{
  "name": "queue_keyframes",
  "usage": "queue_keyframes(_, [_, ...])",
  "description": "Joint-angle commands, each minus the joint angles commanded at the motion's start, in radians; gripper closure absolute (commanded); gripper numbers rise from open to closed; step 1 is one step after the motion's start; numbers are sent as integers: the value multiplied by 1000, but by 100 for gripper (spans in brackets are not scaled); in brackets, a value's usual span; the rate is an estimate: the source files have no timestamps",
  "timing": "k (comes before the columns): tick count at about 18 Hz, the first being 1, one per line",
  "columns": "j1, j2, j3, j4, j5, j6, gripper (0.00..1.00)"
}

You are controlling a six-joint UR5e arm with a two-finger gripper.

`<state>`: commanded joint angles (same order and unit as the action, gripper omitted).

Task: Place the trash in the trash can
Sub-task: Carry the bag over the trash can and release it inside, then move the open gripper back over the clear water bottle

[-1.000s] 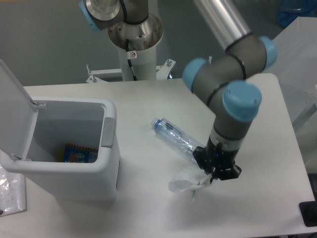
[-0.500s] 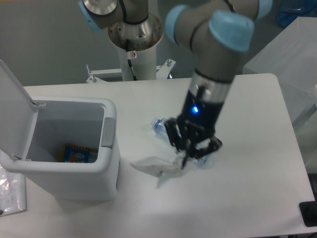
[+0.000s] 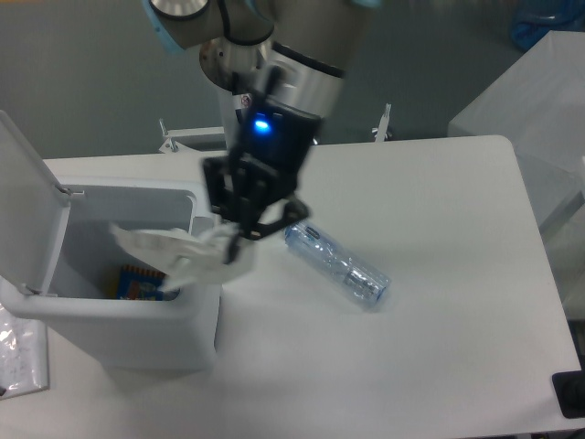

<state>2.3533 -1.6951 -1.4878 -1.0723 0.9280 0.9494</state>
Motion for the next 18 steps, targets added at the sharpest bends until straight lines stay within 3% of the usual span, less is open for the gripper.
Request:
queue_keyframes(2, [-17, 2, -14, 2, 0, 25, 5])
queue_keyframes(3, [-19, 2, -22, 2, -2, 34, 0])
queue_keyframes(11, [10, 6, -49, 0, -11, 23, 0])
queue_keyframes(16, [205, -17, -52, -2, -66, 20, 0])
queue_keyframes(18, [277, -54, -54, -2, -64, 19, 0])
